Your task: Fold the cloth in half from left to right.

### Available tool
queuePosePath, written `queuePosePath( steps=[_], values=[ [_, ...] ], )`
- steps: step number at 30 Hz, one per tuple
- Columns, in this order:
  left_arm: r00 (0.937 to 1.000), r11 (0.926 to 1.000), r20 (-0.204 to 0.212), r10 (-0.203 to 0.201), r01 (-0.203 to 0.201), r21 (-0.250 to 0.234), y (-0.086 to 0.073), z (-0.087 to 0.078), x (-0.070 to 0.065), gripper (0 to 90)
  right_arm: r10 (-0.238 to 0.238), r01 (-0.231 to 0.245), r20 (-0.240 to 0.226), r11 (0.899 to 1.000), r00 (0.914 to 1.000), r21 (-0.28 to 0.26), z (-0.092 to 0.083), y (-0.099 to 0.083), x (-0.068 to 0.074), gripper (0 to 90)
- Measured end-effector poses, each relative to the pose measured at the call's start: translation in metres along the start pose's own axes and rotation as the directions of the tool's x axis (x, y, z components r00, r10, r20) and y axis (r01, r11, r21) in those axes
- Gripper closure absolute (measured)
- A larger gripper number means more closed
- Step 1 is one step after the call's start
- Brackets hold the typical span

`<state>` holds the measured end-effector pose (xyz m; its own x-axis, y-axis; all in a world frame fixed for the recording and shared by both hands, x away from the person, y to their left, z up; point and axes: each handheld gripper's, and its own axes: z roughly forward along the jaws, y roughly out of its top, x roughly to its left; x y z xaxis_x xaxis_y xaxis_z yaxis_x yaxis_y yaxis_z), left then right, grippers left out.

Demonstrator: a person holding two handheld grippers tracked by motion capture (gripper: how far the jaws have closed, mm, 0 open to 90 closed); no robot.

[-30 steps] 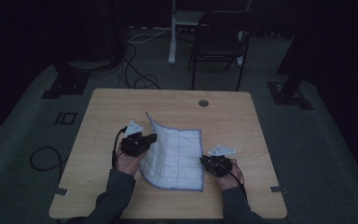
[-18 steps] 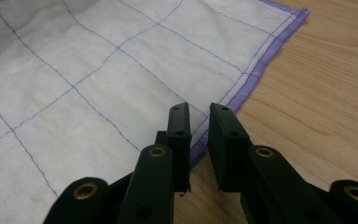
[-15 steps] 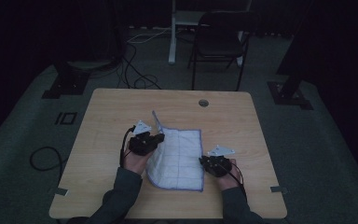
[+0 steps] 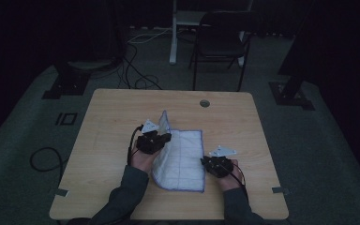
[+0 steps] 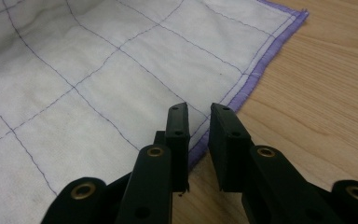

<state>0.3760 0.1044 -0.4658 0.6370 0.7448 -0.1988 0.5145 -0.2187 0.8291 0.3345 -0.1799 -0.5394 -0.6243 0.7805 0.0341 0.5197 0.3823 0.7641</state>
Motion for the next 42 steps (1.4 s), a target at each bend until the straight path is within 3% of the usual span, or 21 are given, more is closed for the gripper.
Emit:
queuePosePath(
  steps=[12,42],
  values=[
    [0.9999,0.9992,0.007,-0.012,0.012,0.039,-0.004,0.018,0.002,87.5,-0.003,0.003,-0.001,1.0,1.0,-0.001,0.0,0.0,0.0,78.5],
    [0.9976,0.9964,0.061,0.032,-0.036,0.077,0.011,0.05,-0.024,87.5,-0.004,0.004,-0.002,1.0,1.0,0.003,0.001,0.0,0.0,78.5]
  ],
)
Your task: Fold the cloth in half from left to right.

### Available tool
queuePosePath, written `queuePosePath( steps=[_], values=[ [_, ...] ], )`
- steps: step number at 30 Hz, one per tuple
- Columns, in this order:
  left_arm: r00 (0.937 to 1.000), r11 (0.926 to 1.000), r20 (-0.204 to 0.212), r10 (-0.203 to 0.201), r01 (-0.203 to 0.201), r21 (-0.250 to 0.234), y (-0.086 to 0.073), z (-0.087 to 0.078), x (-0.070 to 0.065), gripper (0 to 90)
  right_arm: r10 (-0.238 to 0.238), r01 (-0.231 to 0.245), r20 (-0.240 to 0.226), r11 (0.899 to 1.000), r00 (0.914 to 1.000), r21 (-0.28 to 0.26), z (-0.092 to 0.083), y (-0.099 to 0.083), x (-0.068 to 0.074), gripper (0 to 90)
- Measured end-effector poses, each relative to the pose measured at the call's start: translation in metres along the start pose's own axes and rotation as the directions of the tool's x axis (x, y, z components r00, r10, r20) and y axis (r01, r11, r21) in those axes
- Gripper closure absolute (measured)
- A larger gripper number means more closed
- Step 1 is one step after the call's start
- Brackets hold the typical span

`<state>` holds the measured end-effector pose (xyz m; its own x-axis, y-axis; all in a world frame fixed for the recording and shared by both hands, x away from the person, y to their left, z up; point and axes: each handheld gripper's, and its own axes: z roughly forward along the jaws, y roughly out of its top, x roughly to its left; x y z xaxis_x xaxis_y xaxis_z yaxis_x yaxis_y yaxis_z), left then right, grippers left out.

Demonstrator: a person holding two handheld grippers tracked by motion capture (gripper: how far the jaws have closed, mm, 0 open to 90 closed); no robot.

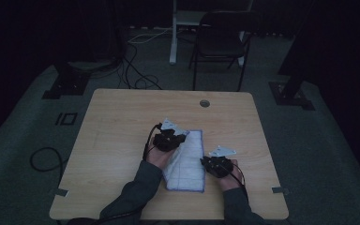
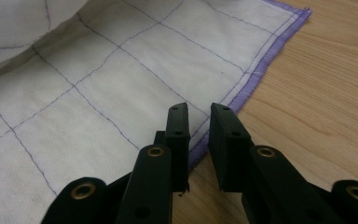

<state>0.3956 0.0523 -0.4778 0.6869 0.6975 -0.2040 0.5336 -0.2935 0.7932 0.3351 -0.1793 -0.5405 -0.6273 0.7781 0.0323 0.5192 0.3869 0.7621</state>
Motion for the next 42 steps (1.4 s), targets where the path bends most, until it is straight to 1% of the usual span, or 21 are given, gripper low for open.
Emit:
queuePosePath(
  steps=[8,9,12,13,14,15,16,17,18,19,20,22,24,28,31,32,33,34,35,39,42],
  values=[
    [0.9998,0.9998,0.014,0.012,-0.012,0.015,0.003,0.009,-0.007,87.5,0.002,-0.002,-0.001,1.0,1.0,0.002,0.001,0.0,0.0,78.5],
    [0.9998,0.9999,0.018,0.008,-0.008,0.014,0.002,0.012,-0.008,87.5,0.002,-0.002,0.0,1.0,1.0,0.003,0.001,0.0,0.0,78.5],
    [0.9996,0.9993,0.027,0.01,-0.011,0.037,-0.001,0.017,-0.009,87.1,0.002,-0.002,0.001,1.0,1.0,0.001,0.0,0.0,0.0,78.5],
    [0.9995,0.9987,0.027,0.017,-0.018,0.048,-0.003,0.019,-0.009,86.0,0.003,-0.003,0.001,1.0,1.0,-0.001,0.0,0.0,-0.001,78.5],
    [0.9995,0.9984,0.026,0.014,-0.016,0.055,-0.005,0.02,-0.009,86.0,0.003,-0.003,0.001,1.0,1.0,-0.001,0.0,0.0,-0.001,78.5],
    [0.9995,0.9982,0.029,0.011,-0.013,0.059,-0.007,0.02,-0.008,80.8,0.004,-0.004,0.002,1.0,1.0,-0.003,-0.001,0.0,-0.001,78.5],
    [0.9992,0.9981,0.04,0.002,-0.004,0.061,-0.008,0.02,-0.006,80.8,0.004,-0.004,0.002,1.0,1.0,-0.003,-0.001,0.0,-0.001,78.5],
    [0.9989,0.9983,0.047,-0.006,0.003,0.058,-0.009,0.019,-0.006,78.3,0.006,-0.006,0.003,1.0,1.0,-0.005,-0.001,0.0,-0.002,78.5],
    [0.9987,0.9984,0.051,-0.01,0.007,0.056,-0.01,0.017,-0.005,73.7,0.008,-0.008,0.004,1.0,1.0,-0.009,-0.001,0.0,-0.002,78.5],
    [0.9985,0.9984,0.054,-0.008,0.005,0.056,-0.011,0.014,-0.004,73.7,0.008,-0.008,0.004,1.0,1.0,-0.009,-0.001,0.0,-0.002,78.5],
    [0.9982,0.9985,0.06,-0.008,0.004,0.054,-0.011,0.01,-0.003,70.8,0.009,-0.009,0.007,1.0,0.9999,-0.012,-0.001,0.001,-0.002,78.6],
    [0.9983,0.9987,0.058,-0.003,0.0,0.051,-0.013,0.001,-0.002,69.6,0.013,-0.012,0.01,1.0,0.9999,-0.017,-0.001,0.002,-0.003,78.5],
    [0.9989,0.9989,0.048,0.001,-0.003,0.048,-0.016,-0.007,0.001,68.8,0.014,-0.014,0.014,1.0,0.9998,-0.021,-0.002,0.004,-0.004,78.5],
    [0.9997,0.9988,0.022,-0.012,0.011,0.047,-0.024,-0.024,0.01,68.4,0.016,-0.015,0.021,0.999,0.9997,-0.034,-0.002,0.008,-0.005,78.5],
    [0.9995,0.9982,0.003,-0.031,0.031,0.051,-0.033,-0.033,0.017,67.0,0.015,-0.013,0.028,0.999,0.9995,-0.039,-0.001,0.012,-0.005,78.3],
    [0.9995,0.9979,-0.001,-0.032,0.032,0.056,-0.036,-0.035,0.019,67.0,0.015,-0.013,0.028,0.999,0.9995,-0.039,-0.001,0.012,-0.005,78.3],
    [0.9989,0.9966,-0.006,-0.047,0.047,0.068,-0.043,-0.037,0.022,66.2,0.015,-0.014,0.033,0.999,0.9993,-0.045,0.0,0.014,-0.006,78.2],
    [0.9989,0.9966,-0.006,-0.047,0.047,0.068,-0.043,-0.037,0.022,65.9,0.015,-0.014,0.033,0.999,0.9993,-0.045,0.0,0.014,-0.006,78.2],
    [0.9987,0.9959,-0.007,-0.051,0.051,0.074,-0.047,-0.038,0.023,65.3,0.029,-0.027,0.036,0.998,0.9989,-0.054,0.002,0.015,-0.007,78.1],
    [0.9975,0.9938,-0.009,-0.07,0.07,0.086,-0.06,-0.04,0.026,63.7,0.049,-0.046,0.05,0.997,0.9976,-0.06,0.004,0.016,-0.007,78.1],
    [0.996,0.9919,-0.01,-0.089,0.09,0.09,-0.068,-0.042,0.028,62.8,0.062,-0.059,0.052,0.996,0.9967,-0.068,0.009,0.019,-0.006,78.0]
  ],
)
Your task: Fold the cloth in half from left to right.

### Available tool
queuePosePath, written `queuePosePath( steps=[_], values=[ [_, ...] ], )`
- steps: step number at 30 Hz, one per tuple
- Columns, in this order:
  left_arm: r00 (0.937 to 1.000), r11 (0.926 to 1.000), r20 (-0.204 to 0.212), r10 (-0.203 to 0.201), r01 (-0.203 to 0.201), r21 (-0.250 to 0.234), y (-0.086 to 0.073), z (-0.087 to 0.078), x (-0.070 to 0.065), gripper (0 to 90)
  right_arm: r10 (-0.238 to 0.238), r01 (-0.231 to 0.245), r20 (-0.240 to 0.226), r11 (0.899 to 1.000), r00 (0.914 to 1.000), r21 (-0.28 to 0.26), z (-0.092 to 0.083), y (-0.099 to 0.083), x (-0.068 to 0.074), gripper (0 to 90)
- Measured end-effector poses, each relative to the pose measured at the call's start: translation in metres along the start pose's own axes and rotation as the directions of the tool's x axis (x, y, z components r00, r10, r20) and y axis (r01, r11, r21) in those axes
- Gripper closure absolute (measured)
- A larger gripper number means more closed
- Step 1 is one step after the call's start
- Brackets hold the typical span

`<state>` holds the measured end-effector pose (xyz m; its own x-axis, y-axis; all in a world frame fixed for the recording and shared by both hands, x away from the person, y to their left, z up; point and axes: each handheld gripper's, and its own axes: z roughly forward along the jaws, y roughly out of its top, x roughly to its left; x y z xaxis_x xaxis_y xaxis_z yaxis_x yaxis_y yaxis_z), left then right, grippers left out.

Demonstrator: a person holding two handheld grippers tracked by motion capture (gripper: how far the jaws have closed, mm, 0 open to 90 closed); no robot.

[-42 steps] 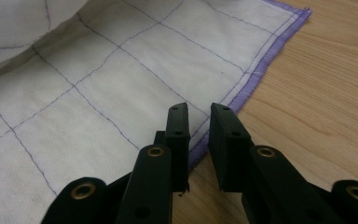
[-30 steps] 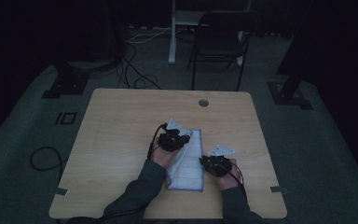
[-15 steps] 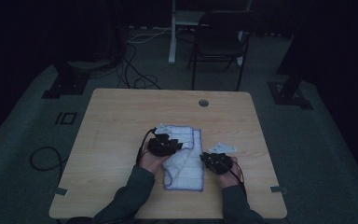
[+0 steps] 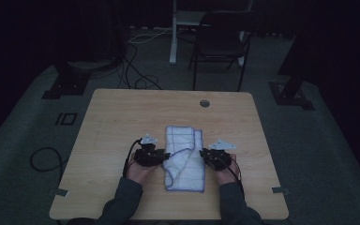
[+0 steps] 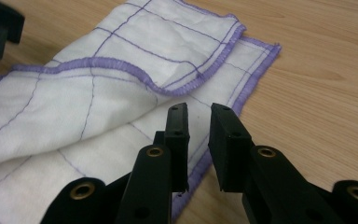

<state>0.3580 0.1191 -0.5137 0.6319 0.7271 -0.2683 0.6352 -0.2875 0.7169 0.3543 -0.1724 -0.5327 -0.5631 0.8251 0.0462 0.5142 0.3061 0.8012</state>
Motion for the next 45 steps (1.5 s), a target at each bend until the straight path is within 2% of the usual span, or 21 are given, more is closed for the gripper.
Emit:
queuePosePath(
  steps=[3,9,15,19,22,25,31,34,36,37,40,45],
  values=[
    [0.9999,0.9998,-0.002,-0.017,0.017,0.009,-0.006,0.0,0.003,62.7,-0.009,0.009,0.011,1.0,0.9999,0.0,0.003,0.004,0.0,77.4],
    [0.9995,0.9992,0.002,-0.033,0.033,0.023,-0.017,0.002,0.006,61.1,0.023,-0.023,0.013,1.0,0.9996,-0.012,0.009,0.013,-0.005,76.6],
    [0.9993,0.9987,0.01,-0.035,0.034,0.038,-0.021,0.006,0.003,60.3,0.036,-0.036,0.006,0.999,0.9993,-0.008,0.025,0.027,-0.004,74.6],
    [0.9991,0.9984,0.017,-0.039,0.038,0.043,-0.023,0.006,0.001,61.4,0.046,-0.046,0.022,0.999,0.9987,0.001,0.04,0.037,-0.008,73.2],
    [0.9992,0.9982,0.022,-0.032,0.031,0.052,-0.025,0.005,0.0,66.1,0.061,-0.061,0.038,0.998,0.9974,0.016,0.052,0.045,-0.015,73.3],
    [0.9992,0.998,0.022,-0.033,0.032,0.054,-0.026,0.005,0.0,68.8,0.095,-0.096,0.036,0.995,0.9948,0.024,0.061,0.052,-0.022,72.5],
    [0.9994,0.998,0.021,-0.028,0.027,0.057,-0.027,0.006,-0.002,73.6,0.123,-0.126,0.045,0.99,0.9914,0.061,0.082,0.061,-0.031,69.8],
    [0.9998,0.9987,0.012,-0.015,0.015,0.048,-0.028,0.005,-0.004,82.0,0.152,-0.155,0.04,0.984,0.9876,0.083,0.091,0.062,-0.034,68.4],
    [0.9999,0.9992,-0.003,-0.011,0.011,0.038,-0.028,0.003,-0.005,89.5,0.171,-0.174,0.031,0.981,0.9847,0.088,0.094,0.063,-0.035,71.5],
    [0.9999,0.9993,-0.006,-0.012,0.012,0.034,-0.028,0.003,-0.005,90.0,0.169,-0.171,0.024,0.981,0.9853,0.091,0.095,0.064,-0.035,75.6],
    [1.0,0.9996,-0.005,-0.004,0.004,0.028,-0.028,-0.001,-0.006,90.0,0.12,-0.122,0.028,0.989,0.9924,0.088,0.094,0.067,-0.03,87.3],
    [0.9998,0.9997,0.001,0.021,-0.021,0.007,-0.028,-0.011,-0.01,90.0,0.096,-0.098,0.034,0.993,0.9948,0.065,0.088,0.071,-0.032,88.6]
  ],
)
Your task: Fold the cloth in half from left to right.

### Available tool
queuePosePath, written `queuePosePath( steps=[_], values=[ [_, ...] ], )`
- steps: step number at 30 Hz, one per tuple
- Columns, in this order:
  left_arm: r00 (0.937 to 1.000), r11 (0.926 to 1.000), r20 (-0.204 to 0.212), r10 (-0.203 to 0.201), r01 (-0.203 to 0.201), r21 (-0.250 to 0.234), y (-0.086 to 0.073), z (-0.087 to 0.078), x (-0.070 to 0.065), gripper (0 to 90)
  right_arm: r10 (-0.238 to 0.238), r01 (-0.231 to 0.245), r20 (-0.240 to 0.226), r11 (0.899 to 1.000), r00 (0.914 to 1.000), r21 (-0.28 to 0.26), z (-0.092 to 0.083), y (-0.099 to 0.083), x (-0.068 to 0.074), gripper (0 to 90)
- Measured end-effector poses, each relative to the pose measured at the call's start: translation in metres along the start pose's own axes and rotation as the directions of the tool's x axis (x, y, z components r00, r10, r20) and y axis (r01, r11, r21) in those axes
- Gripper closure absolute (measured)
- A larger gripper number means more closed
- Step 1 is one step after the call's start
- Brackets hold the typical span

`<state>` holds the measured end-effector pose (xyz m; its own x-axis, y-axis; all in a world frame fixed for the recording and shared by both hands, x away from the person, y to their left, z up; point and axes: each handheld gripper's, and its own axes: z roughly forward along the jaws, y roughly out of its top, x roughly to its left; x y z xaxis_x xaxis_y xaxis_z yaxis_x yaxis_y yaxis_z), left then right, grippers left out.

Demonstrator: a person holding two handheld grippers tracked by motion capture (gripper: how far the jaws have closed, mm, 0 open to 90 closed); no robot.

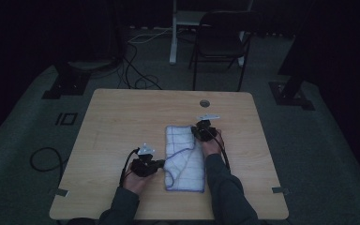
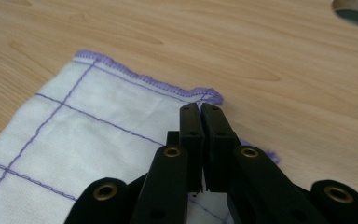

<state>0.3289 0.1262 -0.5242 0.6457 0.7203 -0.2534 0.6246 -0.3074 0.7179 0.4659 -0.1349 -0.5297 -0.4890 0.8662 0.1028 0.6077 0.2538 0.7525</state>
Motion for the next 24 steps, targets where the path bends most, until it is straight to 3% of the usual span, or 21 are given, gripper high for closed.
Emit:
queuePosePath(
  steps=[7,11,15,17,18,21,24],
  values=[
    [0.9991,0.9992,-0.03,-0.029,0.028,-0.029,0.002,-0.001,0.006,90.0,0.001,-0.001,-0.001,1.0,1.0,-0.001,-0.004,0.0,-0.003,88.8],
    [0.9993,0.9987,-0.011,-0.037,0.036,-0.037,0.007,0.008,0.009,66.3,0.0,0.0,-0.006,1.0,1.0,-0.001,-0.004,0.0,-0.003,88.8],
    [0.999,0.999,-0.003,-0.044,0.044,0.002,0.009,0.022,0.007,55.7,0.002,-0.002,-0.007,1.0,1.0,-0.004,-0.004,0.001,-0.003,88.8],
    [0.9988,0.9987,0.008,-0.048,0.048,0.017,0.008,0.025,0.004,56.2,0.005,-0.005,-0.007,1.0,1.0,-0.006,-0.004,0.001,-0.003,88.8],
    [0.9991,0.9989,0.012,-0.04,0.04,0.023,0.007,0.025,0.003,60.6,0.005,-0.005,-0.007,1.0,1.0,-0.008,-0.005,0.001,-0.003,88.8],
    [0.9999,0.9994,0.002,-0.012,0.012,0.034,0.008,0.02,-0.004,83.8,0.003,-0.003,-0.004,1.0,1.0,-0.008,-0.005,0.001,-0.004,88.8],
    [0.9995,0.9997,0.027,0.016,-0.017,0.017,0.013,0.01,-0.011,87.3,0.004,-0.004,-0.001,1.0,1.0,-0.011,-0.007,0.001,-0.005,88.8]
  ],
)
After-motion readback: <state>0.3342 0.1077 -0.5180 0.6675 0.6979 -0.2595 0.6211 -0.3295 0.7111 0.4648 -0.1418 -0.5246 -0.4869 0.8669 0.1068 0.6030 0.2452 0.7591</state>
